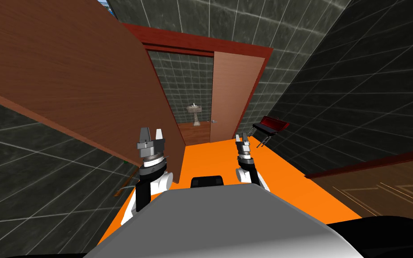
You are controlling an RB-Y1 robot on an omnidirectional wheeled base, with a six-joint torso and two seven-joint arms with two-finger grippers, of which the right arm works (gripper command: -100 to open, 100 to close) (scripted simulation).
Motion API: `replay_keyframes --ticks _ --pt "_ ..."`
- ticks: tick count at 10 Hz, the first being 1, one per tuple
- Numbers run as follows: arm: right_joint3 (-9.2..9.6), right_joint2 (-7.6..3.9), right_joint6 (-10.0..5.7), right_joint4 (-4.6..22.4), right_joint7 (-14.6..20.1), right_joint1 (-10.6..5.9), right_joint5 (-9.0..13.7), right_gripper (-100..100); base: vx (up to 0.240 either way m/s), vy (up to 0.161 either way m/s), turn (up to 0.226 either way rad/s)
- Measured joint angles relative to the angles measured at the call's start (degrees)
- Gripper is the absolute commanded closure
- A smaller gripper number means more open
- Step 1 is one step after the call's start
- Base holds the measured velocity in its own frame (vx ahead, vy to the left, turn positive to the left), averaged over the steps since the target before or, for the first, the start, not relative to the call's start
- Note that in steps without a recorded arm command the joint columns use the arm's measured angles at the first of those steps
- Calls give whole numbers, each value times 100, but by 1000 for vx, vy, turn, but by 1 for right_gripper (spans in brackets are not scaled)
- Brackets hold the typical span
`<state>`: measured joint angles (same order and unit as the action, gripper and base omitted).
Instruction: Pull the door open
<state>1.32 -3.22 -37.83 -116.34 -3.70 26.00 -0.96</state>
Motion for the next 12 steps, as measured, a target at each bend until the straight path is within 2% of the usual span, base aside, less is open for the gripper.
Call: replay_keyframes --ticks 3,10,12 --pt "-87 -91 -50 359 138 -150 -45 -100 100 1 13" --pt "-204 -215 -199 1248 397 -502 -202 -100 100 3 17" --pt "-236 -249 -282 1544 483 -580 -253 -100 94 -5 16"
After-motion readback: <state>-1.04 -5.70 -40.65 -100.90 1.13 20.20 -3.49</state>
